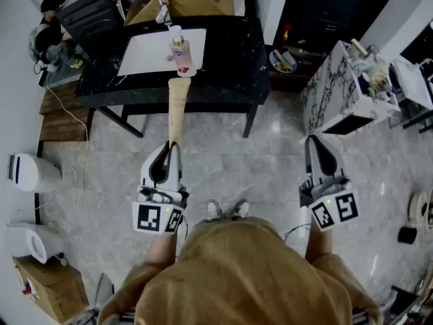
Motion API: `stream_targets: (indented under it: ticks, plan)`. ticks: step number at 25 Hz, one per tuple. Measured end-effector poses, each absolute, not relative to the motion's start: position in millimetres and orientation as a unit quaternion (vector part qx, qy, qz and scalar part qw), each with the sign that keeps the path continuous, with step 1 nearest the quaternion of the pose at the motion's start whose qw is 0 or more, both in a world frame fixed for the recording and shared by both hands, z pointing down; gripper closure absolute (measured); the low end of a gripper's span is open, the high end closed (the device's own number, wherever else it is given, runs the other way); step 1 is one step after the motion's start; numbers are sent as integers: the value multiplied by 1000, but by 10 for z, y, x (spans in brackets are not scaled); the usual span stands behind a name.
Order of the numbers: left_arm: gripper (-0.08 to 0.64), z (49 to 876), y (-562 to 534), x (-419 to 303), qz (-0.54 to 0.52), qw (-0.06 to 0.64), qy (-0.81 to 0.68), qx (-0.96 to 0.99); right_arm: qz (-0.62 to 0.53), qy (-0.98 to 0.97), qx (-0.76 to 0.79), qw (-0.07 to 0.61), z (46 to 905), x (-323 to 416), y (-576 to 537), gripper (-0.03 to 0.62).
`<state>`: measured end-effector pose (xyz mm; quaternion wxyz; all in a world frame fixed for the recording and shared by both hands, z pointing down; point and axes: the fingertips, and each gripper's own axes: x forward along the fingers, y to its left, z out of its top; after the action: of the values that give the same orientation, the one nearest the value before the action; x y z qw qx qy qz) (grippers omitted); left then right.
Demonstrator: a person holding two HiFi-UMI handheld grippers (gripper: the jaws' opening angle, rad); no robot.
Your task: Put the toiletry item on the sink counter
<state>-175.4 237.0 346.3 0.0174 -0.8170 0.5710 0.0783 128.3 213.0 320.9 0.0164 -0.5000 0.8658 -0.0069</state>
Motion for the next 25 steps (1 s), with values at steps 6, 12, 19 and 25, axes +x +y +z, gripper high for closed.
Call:
stream_targets:
  ticks: [6,12,19,25]
  plan:
    - [534,3434,2362,-1626,74,20,575,-814,-5,870,-493,20,3197,1388,2079,591]
    - [535,3418,2367,-1489,69,22,586,-807,-23,883,-465,60,3193,1538,2055,591]
    - [534,3477,2400,-1240,63,29,598,-799,-41,891,-446,74,3374,1784,2017,591]
    - [534,3567,2236,-1169,52,21,602,-797,-55,896,-437,65,3511,1802,1826,591]
